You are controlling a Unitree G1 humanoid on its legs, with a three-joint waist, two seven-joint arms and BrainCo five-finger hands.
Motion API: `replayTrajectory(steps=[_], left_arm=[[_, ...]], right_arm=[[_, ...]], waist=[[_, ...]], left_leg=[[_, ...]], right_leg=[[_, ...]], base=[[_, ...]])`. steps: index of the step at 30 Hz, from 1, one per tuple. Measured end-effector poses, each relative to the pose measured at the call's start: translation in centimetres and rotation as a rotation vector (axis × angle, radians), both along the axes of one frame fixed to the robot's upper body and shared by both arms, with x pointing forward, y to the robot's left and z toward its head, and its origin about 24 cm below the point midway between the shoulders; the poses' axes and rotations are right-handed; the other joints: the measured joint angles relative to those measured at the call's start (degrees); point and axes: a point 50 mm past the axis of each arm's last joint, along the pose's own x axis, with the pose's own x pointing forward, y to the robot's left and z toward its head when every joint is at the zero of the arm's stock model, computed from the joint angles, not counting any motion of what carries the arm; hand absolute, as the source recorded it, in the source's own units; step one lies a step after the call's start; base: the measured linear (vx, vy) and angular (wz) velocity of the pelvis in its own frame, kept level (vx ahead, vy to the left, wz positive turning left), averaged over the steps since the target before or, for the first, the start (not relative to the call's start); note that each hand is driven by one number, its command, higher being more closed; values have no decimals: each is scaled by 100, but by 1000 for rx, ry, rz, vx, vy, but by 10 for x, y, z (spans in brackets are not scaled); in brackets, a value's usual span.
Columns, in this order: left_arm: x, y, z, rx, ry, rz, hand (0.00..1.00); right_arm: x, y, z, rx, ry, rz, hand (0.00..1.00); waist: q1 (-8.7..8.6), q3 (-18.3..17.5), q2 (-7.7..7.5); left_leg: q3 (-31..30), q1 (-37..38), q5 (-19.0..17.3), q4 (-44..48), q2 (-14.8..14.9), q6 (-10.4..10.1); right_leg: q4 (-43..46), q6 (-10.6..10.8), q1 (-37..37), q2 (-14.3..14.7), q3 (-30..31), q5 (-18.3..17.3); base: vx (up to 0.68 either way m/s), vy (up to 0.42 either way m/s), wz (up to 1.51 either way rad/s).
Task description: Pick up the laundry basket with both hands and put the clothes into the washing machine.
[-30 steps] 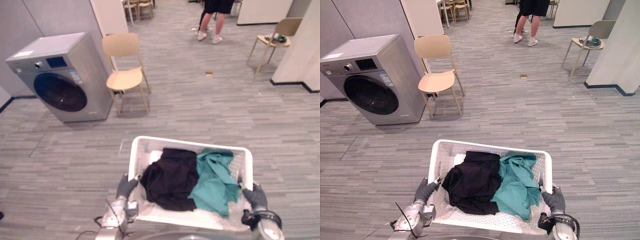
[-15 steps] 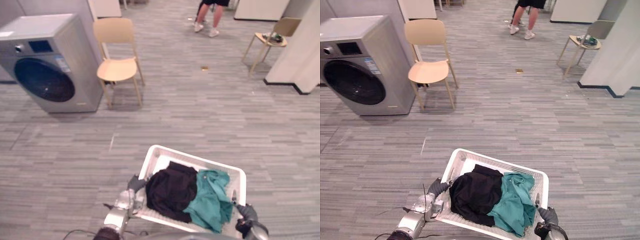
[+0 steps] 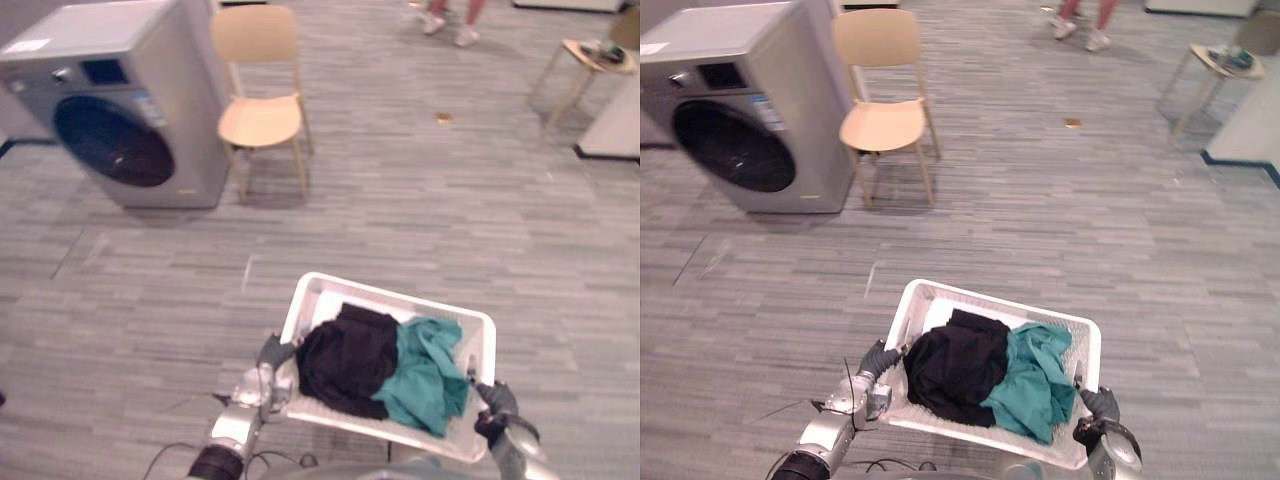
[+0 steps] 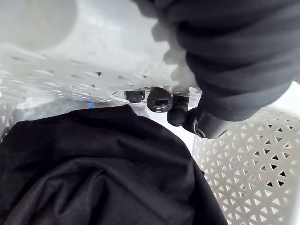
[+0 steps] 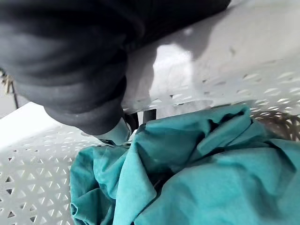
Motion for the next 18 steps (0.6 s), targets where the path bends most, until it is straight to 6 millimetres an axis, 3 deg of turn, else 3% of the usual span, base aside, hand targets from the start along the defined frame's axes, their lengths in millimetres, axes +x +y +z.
replayTrajectory(steps=[2,4,6,7,8,10,11,12,13,14,15,16,17,18], left_arm=[[2,7,6,11,-27,13,100],[2,7,9,5,-44,11,100],[2,6,10,0,-46,9,100],[2,5,10,-4,-50,8,100],[0,-1,9,-26,-41,12,100],[-1,-3,9,-31,-38,11,100],[-5,-1,5,-32,-16,17,100],[-11,0,3,-36,-1,18,100],[-15,0,2,-35,2,20,100],[-20,5,5,-37,-9,41,100],[-24,8,6,-40,-15,58,100],[-27,10,6,-39,-18,71,100],[-27,11,6,-38,-18,74,100],[-28,13,6,-38,-17,81,100]], right_arm=[[2,7,5,8,-35,7,100],[4,9,9,6,-64,6,100],[2,8,11,-2,-71,-2,100],[0,7,12,-6,-75,-4,100],[-1,2,13,-27,-70,-8,100],[0,0,14,-33,-62,-6,100],[-4,1,12,-27,-45,-6,100],[-9,1,10,-23,-28,-4,100],[-9,2,10,-23,-28,0,100],[-10,5,11,-24,-32,18,100],[-9,7,12,-26,-37,31,100],[-7,9,13,-24,-42,40,100],[-6,10,13,-23,-44,44,100],[-1,11,15,-21,-54,50,100]], waist=[[57,5,-3],[34,13,33],[7,-10,84],[-86,-57,74],[-131,-86,229],[-104,-81,330],[-105,-53,340],[-77,-15,328],[-57,2,312],[9,70,229],[163,97,182],[315,119,148],[383,122,156],[452,132,163]], left_leg=[[-222,146,-369,175,17,47],[-359,326,-586,173,39,55],[-473,478,-788,136,122,20],[-645,573,-933,141,176,-38],[-669,661,-882,382,368,-258],[-611,383,-697,1331,502,-573],[-650,59,-199,2491,528,-993],[-692,-359,448,4008,510,-1216],[-649,-576,658,4735,510,-1234],[-320,-1124,766,6189,530,-1136],[-26,-1511,673,6875,625,-986],[264,-2052,517,7305,833,-739],[367,-2309,462,7317,940,-653],[529,-2789,331,7069,1065,-496]], right_leg=[[-196,60,-367,352,-431,-414],[-1026,84,-474,468,-981,-449],[-1994,-52,-538,617,-1256,-338],[-2377,-299,-548,678,-1163,-83],[-2278,-787,-394,798,-1370,-181],[-2231,-1053,-109,880,-1537,-373],[-2420,-1164,367,991,-1510,-497],[-2883,-1162,1049,1107,-1411,-543],[-3098,-1164,1349,1152,-1350,-545],[-3542,-1166,1979,1202,-1150,-546],[-3779,-1165,2328,1225,-980,-545],[-4050,-1156,2681,1249,-797,-543],[-4167,-1141,2841,1252,-710,-548],[-4365,-998,3129,1244,-527,-603]], base=[[234,-7,48],[360,-60,54],[524,-131,64],[604,-177,77],[680,-195,70],[722,-203,42],[743,-200,51],[718,-189,37],[657,-167,8],[572,-143,-36],[637,-159,-69],[491,-119,-68],[471,-83,-64],[476,-30,-47]])
